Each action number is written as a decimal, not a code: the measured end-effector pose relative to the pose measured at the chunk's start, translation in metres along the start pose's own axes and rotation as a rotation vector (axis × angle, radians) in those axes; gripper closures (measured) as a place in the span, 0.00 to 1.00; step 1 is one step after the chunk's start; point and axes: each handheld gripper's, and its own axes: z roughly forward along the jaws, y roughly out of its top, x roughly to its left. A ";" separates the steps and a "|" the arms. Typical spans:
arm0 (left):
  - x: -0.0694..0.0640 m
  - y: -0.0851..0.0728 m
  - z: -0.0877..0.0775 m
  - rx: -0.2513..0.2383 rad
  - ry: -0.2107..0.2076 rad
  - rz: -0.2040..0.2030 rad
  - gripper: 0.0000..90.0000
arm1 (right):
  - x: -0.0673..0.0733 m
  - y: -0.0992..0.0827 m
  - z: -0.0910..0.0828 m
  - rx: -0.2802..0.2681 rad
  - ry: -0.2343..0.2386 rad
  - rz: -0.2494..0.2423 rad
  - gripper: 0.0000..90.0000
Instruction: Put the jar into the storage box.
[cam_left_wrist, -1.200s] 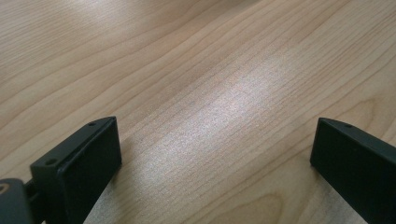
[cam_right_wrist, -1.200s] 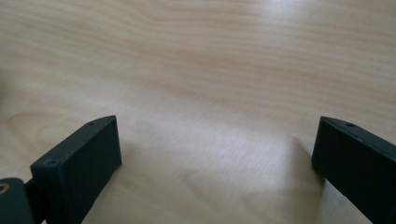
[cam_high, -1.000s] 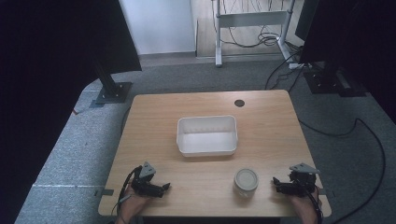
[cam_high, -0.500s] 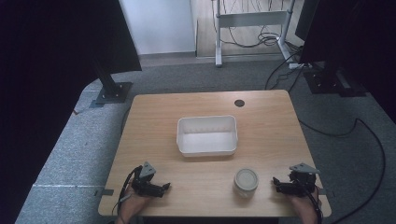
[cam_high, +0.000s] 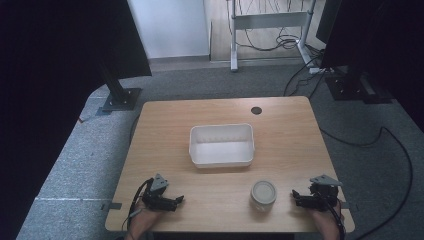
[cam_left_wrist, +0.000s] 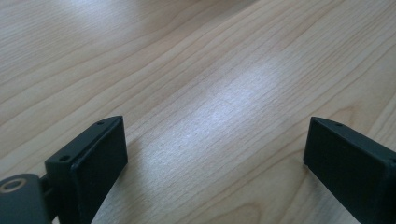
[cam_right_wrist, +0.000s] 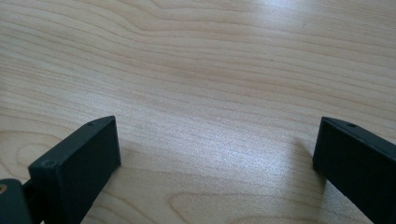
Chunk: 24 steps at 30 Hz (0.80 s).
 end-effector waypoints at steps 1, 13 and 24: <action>-0.002 0.001 -0.001 -0.003 0.000 0.003 0.07 | 0.000 0.000 0.000 0.000 0.000 0.000 0.00; -0.013 0.011 -0.007 -0.016 -0.017 0.035 0.05 | 0.000 0.000 0.000 -0.001 0.002 -0.001 0.01; -0.029 0.023 -0.009 -0.049 -0.057 0.068 0.06 | 0.000 0.000 0.000 -0.002 0.002 -0.002 0.01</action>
